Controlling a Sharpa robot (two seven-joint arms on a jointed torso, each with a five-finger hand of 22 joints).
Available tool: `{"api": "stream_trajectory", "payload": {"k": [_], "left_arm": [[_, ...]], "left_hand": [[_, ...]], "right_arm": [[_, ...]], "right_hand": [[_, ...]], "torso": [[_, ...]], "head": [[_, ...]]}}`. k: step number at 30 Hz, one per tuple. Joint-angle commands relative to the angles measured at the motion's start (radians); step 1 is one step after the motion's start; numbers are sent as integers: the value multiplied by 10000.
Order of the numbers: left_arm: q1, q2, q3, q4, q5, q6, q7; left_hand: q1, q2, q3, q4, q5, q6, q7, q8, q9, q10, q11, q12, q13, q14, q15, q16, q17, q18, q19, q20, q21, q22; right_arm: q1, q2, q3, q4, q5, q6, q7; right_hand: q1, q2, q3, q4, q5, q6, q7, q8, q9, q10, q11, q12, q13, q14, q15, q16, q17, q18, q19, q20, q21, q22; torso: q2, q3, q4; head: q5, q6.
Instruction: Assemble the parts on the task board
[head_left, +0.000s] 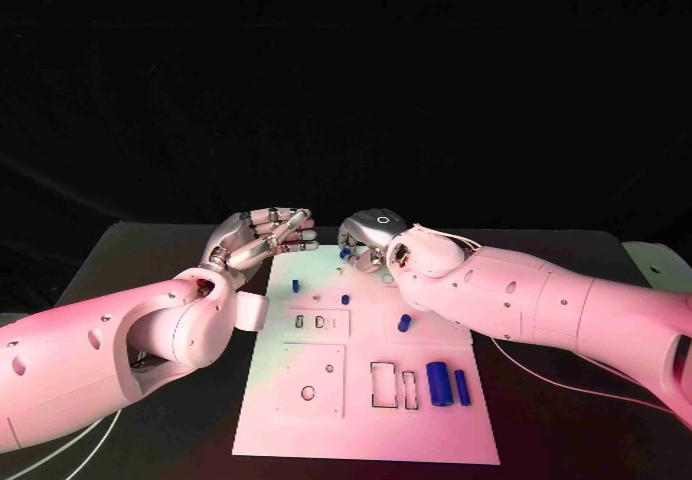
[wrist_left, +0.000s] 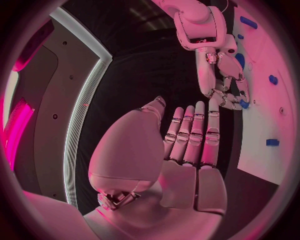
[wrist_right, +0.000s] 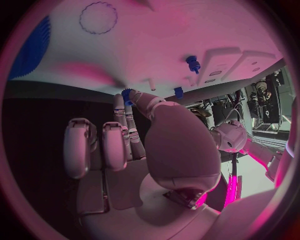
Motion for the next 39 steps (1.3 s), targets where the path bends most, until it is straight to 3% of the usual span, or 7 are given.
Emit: {"api": "stream_trajectory", "payload": {"k": [1,10,18,29,33,36,39], "left_arm": [[21,26,11,7,23,145,73],[27,23,11,-3,23,139,63],[28,-10,11,-51,52,170,62],[18,17,8,-279,95,360,130],[13,27,6,-380,117,479,208],[11,21,6,-431,126,523,242],[10,5,5,-454,130,541,248]], "left_hand": [[-13,-77,57,-20,22,5,290,-65,-12,13,64,-51,-7,23,37,-35,17,144,74,22,-57,-9],[-10,-77,68,-24,22,12,286,-70,-14,24,63,-65,-4,20,39,-51,20,145,73,26,-71,-21],[-15,-80,69,-22,21,14,288,-75,-16,29,62,-74,-3,20,39,-58,21,146,74,27,-77,-27],[-25,-84,68,-18,21,13,290,-80,-18,30,64,-83,-3,21,39,-64,23,146,76,28,-83,-32],[-135,-191,-14,15,21,19,293,-101,-25,47,68,-124,-1,24,44,-98,35,147,82,36,-115,-57],[-141,-198,-19,16,22,20,292,-102,-25,48,68,-126,-1,24,44,-99,36,147,82,37,-117,-59],[-142,-199,-20,16,22,21,291,-102,-25,50,68,-128,0,25,44,-101,36,147,83,37,-118,-59]], "right_arm": [[-11,52,-9,-65,-59,377,-89],[-12,37,-10,-49,-136,124,-58],[11,-473,-9,503,7,-159,-23],[127,-2724,160,2880,844,-937,497],[195,-3431,189,3364,1746,-360,717],[248,-3883,202,3547,2235,321,757],[276,-4162,207,3574,2419,784,627]], "right_hand": [[-92,-43,54,-30,-76,-85,7,28,534,-111,-14,-60,-12,479,-20,45,-12,-82,-61,8,-14,-23],[-391,-572,179,20,-153,-1335,420,-790,390,-1674,425,-219,-264,336,360,-133,-413,124,-642,333,-718,-964],[-619,-883,-401,91,102,-1693,164,-1079,420,-2089,416,-44,-332,233,356,-275,-703,217,-862,377,-1081,-1358],[-459,-580,-333,240,314,-946,361,-930,593,-798,242,581,-212,336,214,-90,-443,103,-487,256,-743,-790],[-545,-740,-392,314,272,-794,328,-958,618,86,101,934,4,463,102,207,59,5,-228,163,-400,-306],[-1039,-1094,-1286,717,226,-1128,220,-1182,604,810,-45,1882,881,548,-18,460,466,-81,-25,43,-105,124],[-752,-885,-2227,1006,390,-1236,190,-1093,758,394,-161,3399,2572,578,-111,575,627,-154,124,-11,114,464]], "torso": [[4,0,-14],[-3,4,-31],[-20,20,-82],[-121,51,-264],[-146,47,-399],[-165,40,-440],[-171,46,-460]], "head": [[7,-9],[52,3],[74,10],[43,-37],[26,-69],[2,-63],[2,-52]]}}
